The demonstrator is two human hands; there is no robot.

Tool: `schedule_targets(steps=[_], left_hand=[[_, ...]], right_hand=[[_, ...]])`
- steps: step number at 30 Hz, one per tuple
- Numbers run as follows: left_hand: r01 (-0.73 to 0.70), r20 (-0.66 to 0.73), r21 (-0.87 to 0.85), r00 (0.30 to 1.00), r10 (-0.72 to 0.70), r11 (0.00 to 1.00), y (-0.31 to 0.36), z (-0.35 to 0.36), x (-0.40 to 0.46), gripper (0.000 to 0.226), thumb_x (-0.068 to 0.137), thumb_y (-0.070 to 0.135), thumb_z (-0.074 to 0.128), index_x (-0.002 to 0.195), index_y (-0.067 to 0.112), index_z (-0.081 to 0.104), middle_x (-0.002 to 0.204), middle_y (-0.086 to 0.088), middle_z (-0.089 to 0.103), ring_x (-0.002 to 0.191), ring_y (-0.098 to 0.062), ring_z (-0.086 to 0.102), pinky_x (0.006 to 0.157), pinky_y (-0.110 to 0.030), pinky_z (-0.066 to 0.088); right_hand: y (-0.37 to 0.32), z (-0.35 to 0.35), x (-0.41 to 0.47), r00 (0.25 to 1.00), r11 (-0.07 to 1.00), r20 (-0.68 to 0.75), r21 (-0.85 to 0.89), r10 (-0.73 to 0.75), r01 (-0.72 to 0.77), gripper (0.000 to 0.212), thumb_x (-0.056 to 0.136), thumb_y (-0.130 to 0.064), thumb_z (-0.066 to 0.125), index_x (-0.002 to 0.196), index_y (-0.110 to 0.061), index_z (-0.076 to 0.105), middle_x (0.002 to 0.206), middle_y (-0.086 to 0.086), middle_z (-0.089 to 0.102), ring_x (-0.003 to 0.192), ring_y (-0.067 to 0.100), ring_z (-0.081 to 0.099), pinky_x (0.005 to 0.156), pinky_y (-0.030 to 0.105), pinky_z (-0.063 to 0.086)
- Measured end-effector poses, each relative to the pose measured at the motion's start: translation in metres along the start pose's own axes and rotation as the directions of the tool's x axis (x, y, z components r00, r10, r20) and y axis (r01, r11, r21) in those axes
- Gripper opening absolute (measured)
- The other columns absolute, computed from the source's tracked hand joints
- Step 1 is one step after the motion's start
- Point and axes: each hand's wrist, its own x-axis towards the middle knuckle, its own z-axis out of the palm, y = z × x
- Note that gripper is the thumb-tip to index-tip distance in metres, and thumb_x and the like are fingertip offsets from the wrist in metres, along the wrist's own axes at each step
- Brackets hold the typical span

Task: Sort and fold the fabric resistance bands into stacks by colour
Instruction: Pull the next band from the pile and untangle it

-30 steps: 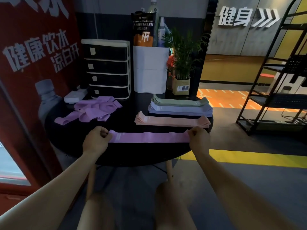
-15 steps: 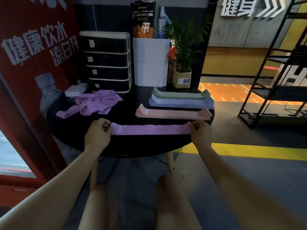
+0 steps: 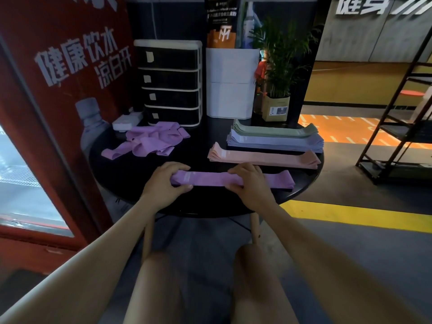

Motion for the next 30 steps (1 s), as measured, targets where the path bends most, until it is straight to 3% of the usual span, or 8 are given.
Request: schedule_targets(steps=[5, 12, 15, 20, 24, 28, 30], left_hand=[[0.006, 0.031, -0.007, 1.000, -0.005, 1.000, 0.000, 0.001, 0.000, 0.026, 0.080, 0.013, 0.072, 0.096, 0.032, 0.063, 0.107, 0.009, 0.055, 0.101, -0.011, 0.056, 0.085, -0.019, 0.041], [0.003, 0.065, 0.003, 0.998, -0.003, 1.000, 0.000, 0.001, -0.001, 0.017, 0.088, 0.017, 0.064, 0.096, 0.032, 0.067, 0.108, 0.013, 0.059, 0.100, -0.008, 0.059, 0.093, -0.032, 0.049], [0.007, 0.072, -0.011, 0.997, -0.006, 1.000, 0.003, 0.000, -0.001, 0.021, 0.087, 0.017, 0.064, 0.092, 0.038, 0.064, 0.107, 0.014, 0.057, 0.100, -0.008, 0.058, 0.092, -0.031, 0.049], [0.022, -0.008, -0.017, 1.000, -0.022, 1.000, 0.007, -0.007, 0.011, 0.023, 0.087, 0.008, 0.062, 0.109, 0.015, 0.065, 0.111, 0.004, 0.054, 0.105, -0.008, 0.052, 0.091, -0.017, 0.036], [0.021, -0.045, 0.032, 0.999, -0.019, 0.999, 0.002, -0.026, 0.031, 0.022, 0.087, 0.010, 0.062, 0.109, 0.014, 0.065, 0.111, 0.002, 0.055, 0.109, -0.011, 0.052, 0.097, -0.022, 0.038], [0.057, -0.091, 0.094, 0.995, -0.048, 0.994, -0.012, -0.052, 0.055, 0.020, 0.087, 0.015, 0.063, 0.107, 0.012, 0.064, 0.114, -0.004, 0.058, 0.103, -0.014, 0.056, 0.090, -0.027, 0.044], [0.106, -0.116, 0.145, 0.989, -0.090, 0.984, -0.025, -0.063, 0.066, 0.025, 0.087, 0.011, 0.062, 0.112, 0.010, 0.063, 0.118, -0.007, 0.056, 0.108, -0.018, 0.054, 0.085, -0.021, 0.040]], right_hand=[[0.003, 0.004, 0.002, 0.999, 1.000, -0.033, -0.023, 0.014, -0.015, 0.032, 0.090, -0.024, 0.059, 0.121, -0.019, 0.061, 0.127, 0.000, 0.053, 0.115, 0.022, 0.044, 0.097, 0.034, 0.035], [0.005, 0.006, 0.003, 1.000, 0.999, -0.027, -0.038, 0.009, -0.010, 0.025, 0.092, -0.021, 0.055, 0.115, -0.018, 0.066, 0.122, 0.001, 0.057, 0.111, 0.024, 0.047, 0.092, 0.036, 0.038], [0.004, 0.003, 0.007, 0.999, 0.999, -0.030, -0.019, 0.030, -0.031, 0.025, 0.090, -0.024, 0.058, 0.114, -0.019, 0.066, 0.122, 0.002, 0.056, 0.114, 0.024, 0.046, 0.093, 0.033, 0.037], [-0.015, 0.003, 0.038, 0.998, 0.996, -0.045, 0.076, 0.045, -0.041, 0.023, 0.088, -0.025, 0.062, 0.109, -0.016, 0.068, 0.115, 0.007, 0.057, 0.109, 0.026, 0.050, 0.094, 0.041, 0.043], [-0.041, 0.016, 0.081, 1.000, 0.988, 0.011, 0.157, 0.007, -0.009, 0.023, 0.086, -0.022, 0.065, 0.106, -0.012, 0.069, 0.108, 0.012, 0.062, 0.099, 0.028, 0.058, 0.087, 0.035, 0.048], [-0.069, 0.036, 0.123, 0.995, 0.980, 0.086, 0.195, -0.043, 0.025, 0.027, 0.085, -0.020, 0.065, 0.111, -0.011, 0.066, 0.114, 0.014, 0.060, 0.105, 0.029, 0.057, 0.096, 0.041, 0.046], [-0.080, 0.048, 0.140, 0.988, 0.979, 0.127, 0.197, -0.083, 0.057, 0.026, 0.085, -0.016, 0.063, 0.110, -0.009, 0.066, 0.116, 0.015, 0.059, 0.107, 0.030, 0.057, 0.096, 0.042, 0.046]])
